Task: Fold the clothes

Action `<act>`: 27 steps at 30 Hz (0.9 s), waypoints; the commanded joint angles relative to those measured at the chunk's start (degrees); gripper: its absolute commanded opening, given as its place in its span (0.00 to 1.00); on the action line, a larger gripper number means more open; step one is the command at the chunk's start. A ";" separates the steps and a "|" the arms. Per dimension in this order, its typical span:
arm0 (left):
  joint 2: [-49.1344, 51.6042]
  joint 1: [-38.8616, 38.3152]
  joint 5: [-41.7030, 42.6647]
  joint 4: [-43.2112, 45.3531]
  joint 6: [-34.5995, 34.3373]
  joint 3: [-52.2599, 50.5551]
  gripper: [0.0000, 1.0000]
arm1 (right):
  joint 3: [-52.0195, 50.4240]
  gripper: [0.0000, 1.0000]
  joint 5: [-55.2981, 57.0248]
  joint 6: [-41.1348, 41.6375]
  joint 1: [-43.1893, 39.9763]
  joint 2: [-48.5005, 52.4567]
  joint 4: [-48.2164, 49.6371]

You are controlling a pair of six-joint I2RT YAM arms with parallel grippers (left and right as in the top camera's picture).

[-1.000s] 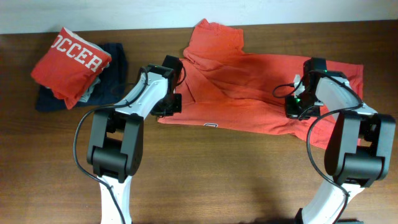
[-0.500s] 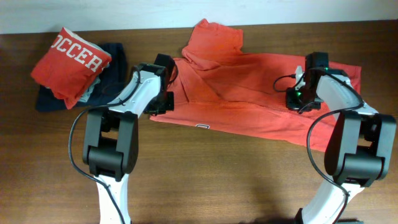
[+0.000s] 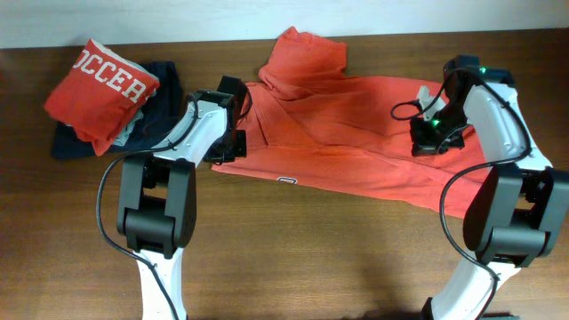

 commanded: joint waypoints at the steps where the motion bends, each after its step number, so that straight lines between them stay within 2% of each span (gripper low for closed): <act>1: 1.60 0.61 -1.60 0.46 -0.15 -0.37 0.05 | -5.11 0.04 -1.01 -1.36 0.48 0.11 2.25; 12: 1.60 0.61 -1.60 0.70 -0.15 -0.37 0.05 | -17.84 0.04 -1.01 -1.36 0.48 0.11 17.77; 27: 1.60 0.61 -1.57 0.55 -0.15 -0.37 0.05 | -16.72 0.04 6.56 -0.66 0.42 0.11 29.49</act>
